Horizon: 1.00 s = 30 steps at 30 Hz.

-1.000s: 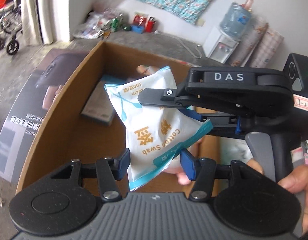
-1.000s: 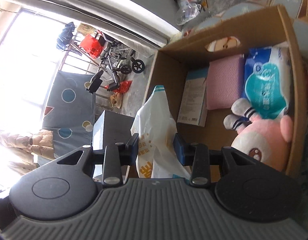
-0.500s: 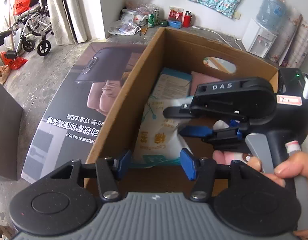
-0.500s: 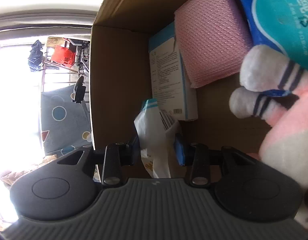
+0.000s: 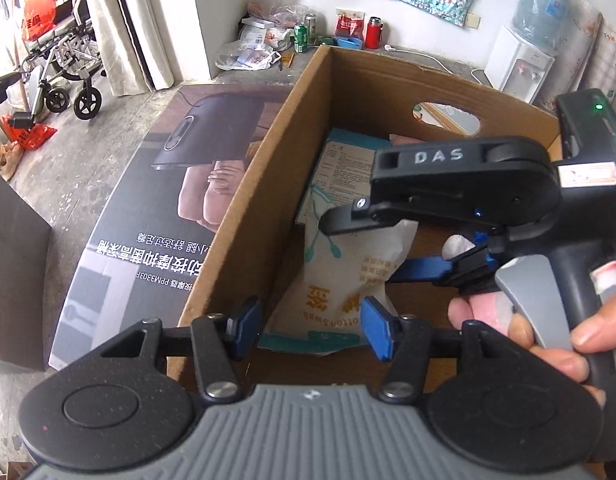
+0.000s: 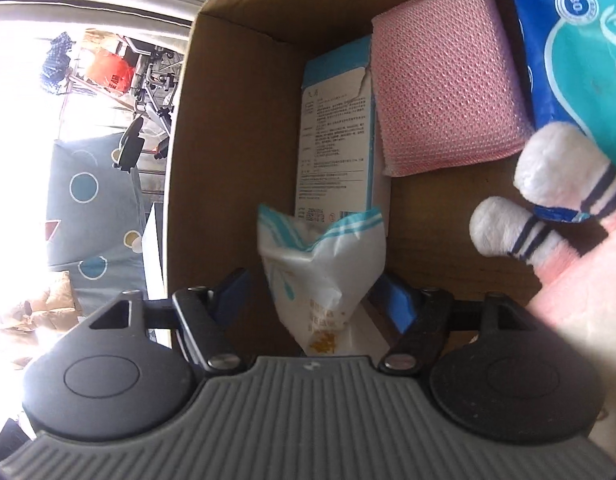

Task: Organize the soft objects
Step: 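Lower the cotton-swab bag with the right gripper into the cardboard box, then move the right gripper to the blue towel and grasp it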

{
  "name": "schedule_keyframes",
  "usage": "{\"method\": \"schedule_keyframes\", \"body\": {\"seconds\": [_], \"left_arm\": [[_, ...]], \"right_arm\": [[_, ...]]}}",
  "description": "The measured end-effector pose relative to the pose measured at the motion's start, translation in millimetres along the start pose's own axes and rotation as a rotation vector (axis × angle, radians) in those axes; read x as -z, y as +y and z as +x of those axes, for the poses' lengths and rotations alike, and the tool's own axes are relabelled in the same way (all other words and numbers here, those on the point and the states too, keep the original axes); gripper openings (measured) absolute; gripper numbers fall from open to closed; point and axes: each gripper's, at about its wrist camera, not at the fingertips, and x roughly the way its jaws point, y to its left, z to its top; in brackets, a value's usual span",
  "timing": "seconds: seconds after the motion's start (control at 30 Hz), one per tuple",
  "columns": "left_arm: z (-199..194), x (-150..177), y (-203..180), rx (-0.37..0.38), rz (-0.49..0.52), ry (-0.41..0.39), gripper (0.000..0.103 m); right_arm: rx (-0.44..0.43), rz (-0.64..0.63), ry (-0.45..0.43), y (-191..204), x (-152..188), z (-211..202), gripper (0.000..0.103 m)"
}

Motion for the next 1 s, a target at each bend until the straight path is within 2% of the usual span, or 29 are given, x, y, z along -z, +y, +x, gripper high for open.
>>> {"method": "schedule_keyframes", "body": {"seconds": [0.2,0.3,0.47,0.6,0.8,1.0], "left_arm": [[-8.8,4.4,5.3,-0.005,-0.018,-0.014,0.059],[-13.1,8.2,6.3,-0.012,-0.019,-0.02,0.061],[-19.6,12.9,7.8,-0.009,-0.03,-0.016,0.061],[-28.4,14.4,9.5,-0.01,-0.033,-0.036,0.065],[-48.0,18.9,8.7,0.013,-0.04,-0.074,0.072],[-74.9,29.9,-9.5,0.063,-0.028,-0.127,0.073]], "right_arm": [[-0.035,-0.021,-0.004,-1.7,4.1,-3.4,0.077],[-0.043,-0.01,0.021,-4.2,2.9,12.1,0.077],[-0.007,-0.038,0.01,-4.6,3.8,16.3,0.077],[0.004,-0.089,-0.022,-0.7,8.0,9.8,0.08],[0.007,-0.157,-0.107,9.7,9.4,-24.8,0.081],[-0.053,-0.229,-0.212,10.1,22.2,-92.2,0.082]]}}
